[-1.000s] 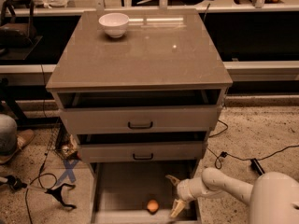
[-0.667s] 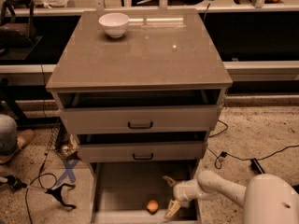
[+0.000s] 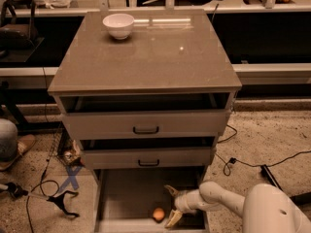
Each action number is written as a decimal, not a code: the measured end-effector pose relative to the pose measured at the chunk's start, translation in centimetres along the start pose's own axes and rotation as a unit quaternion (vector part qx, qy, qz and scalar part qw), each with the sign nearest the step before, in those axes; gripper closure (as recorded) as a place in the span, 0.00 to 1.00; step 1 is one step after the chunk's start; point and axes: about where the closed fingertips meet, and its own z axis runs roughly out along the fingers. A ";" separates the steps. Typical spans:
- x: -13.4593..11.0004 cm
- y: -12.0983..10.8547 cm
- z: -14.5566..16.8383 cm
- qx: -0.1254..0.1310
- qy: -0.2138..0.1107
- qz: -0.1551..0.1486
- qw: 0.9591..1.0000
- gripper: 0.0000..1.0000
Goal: Pick orange from bottom drawer and place on counter
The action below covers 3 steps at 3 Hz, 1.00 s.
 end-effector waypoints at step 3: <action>2.4 0.2 3.6 -0.009 0.001 0.012 1.000 0.18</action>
Offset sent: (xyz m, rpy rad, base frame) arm 0.0051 0.0113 -0.0458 -0.0058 0.0295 -0.0038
